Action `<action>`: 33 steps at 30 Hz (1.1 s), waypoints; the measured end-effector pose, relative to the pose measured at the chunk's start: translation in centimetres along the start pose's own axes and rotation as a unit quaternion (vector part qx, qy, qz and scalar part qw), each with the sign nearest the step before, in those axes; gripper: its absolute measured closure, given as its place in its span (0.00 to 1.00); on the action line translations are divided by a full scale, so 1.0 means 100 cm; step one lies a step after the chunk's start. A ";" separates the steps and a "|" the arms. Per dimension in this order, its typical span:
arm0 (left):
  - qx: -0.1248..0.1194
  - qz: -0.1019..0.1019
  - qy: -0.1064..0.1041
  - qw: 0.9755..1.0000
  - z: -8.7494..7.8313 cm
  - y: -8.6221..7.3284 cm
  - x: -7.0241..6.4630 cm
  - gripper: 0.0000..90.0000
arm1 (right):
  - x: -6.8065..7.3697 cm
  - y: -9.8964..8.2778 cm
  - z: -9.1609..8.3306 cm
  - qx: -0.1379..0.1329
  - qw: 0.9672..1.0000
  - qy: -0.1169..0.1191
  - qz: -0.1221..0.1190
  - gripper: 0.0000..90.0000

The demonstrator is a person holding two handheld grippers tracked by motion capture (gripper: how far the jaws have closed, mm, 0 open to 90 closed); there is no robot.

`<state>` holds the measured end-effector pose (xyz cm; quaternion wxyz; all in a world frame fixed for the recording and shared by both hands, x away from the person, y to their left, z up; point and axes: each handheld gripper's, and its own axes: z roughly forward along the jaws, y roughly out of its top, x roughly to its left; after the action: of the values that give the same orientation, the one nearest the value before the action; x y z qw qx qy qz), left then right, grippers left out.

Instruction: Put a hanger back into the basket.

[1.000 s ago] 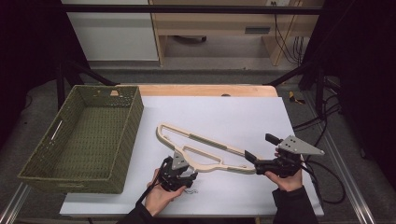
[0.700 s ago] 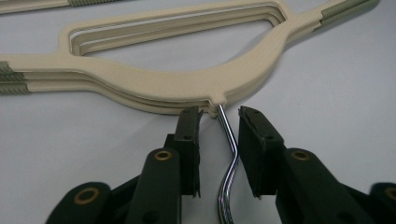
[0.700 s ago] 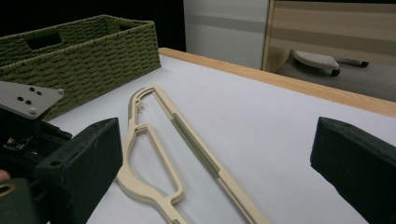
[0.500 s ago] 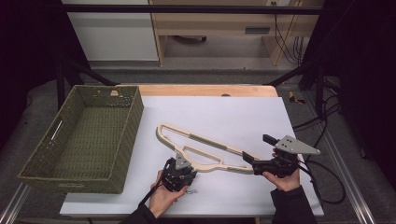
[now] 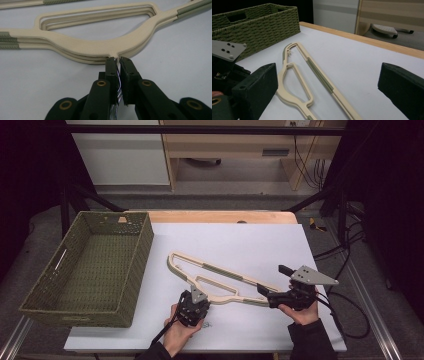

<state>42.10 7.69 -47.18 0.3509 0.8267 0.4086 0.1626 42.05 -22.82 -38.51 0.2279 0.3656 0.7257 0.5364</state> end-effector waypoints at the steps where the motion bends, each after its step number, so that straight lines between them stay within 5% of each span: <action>1: 0.004 0.006 0.004 1.000 -0.002 0.001 0.000 0.94 | 0.001 0.000 0.001 0.001 1.000 0.002 0.000 0.04; 9: -0.010 0.019 0.023 0.999 -0.019 0.010 0.002 0.98 | 0.013 -0.007 0.022 0.028 0.999 0.023 -0.016 0.07; 19: -0.004 0.062 0.029 0.998 -0.032 0.018 0.002 0.99 | 0.046 -0.017 0.063 0.075 0.994 0.067 -0.049 0.11; 33: 0.005 0.092 0.030 0.995 -0.043 0.025 0.000 0.99 | 0.084 -0.032 0.113 0.152 0.973 0.100 -0.139 0.39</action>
<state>41.08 8.62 -42.39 0.3175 0.8574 0.3420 0.2171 44.04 -9.86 -44.62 0.1682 0.2365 0.8615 0.4166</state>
